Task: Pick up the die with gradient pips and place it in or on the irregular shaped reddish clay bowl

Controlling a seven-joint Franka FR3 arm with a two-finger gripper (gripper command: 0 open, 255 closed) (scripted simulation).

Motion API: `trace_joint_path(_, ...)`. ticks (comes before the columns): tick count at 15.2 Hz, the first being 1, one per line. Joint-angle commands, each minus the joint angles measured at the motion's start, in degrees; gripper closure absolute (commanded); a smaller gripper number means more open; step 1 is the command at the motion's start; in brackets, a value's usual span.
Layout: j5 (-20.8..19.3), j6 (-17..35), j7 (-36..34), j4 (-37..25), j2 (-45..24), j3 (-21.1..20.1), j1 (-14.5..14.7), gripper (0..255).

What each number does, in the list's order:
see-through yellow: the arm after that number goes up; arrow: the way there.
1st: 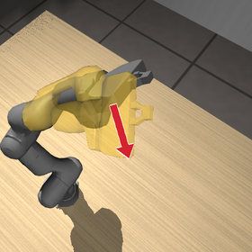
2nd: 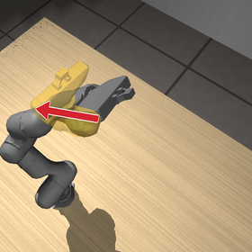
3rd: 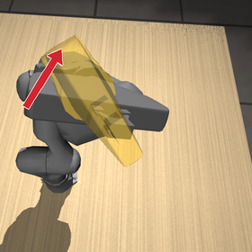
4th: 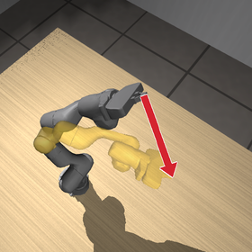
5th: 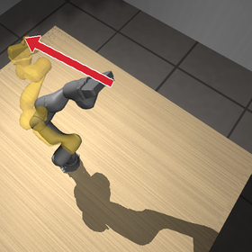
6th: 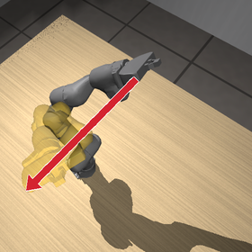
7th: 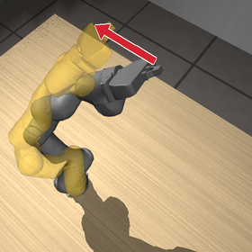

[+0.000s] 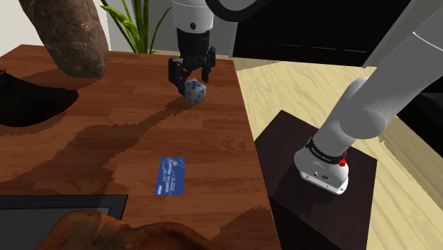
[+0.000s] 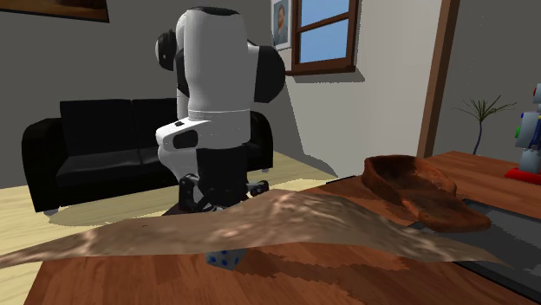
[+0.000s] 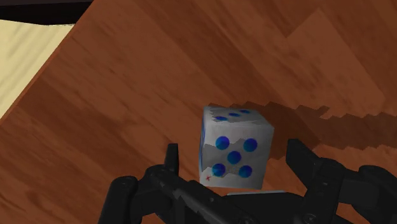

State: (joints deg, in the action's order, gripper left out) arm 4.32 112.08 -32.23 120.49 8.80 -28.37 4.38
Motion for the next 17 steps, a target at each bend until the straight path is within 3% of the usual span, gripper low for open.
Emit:
trace_joint_path(1,-0.2,1.6,-0.2,1.0,-0.5,-0.2,0.0,0)
trace_joint_path(10,-0.3,2.8,-0.3,1.9,-0.9,-0.3,0.0,0)
trace_joint_path(11,-0.3,2.8,-0.3,1.9,-0.9,-0.3,0.0,255)
trace_joint_path(17,-0.3,2.7,-0.3,1.9,-0.8,-0.2,0.0,255)
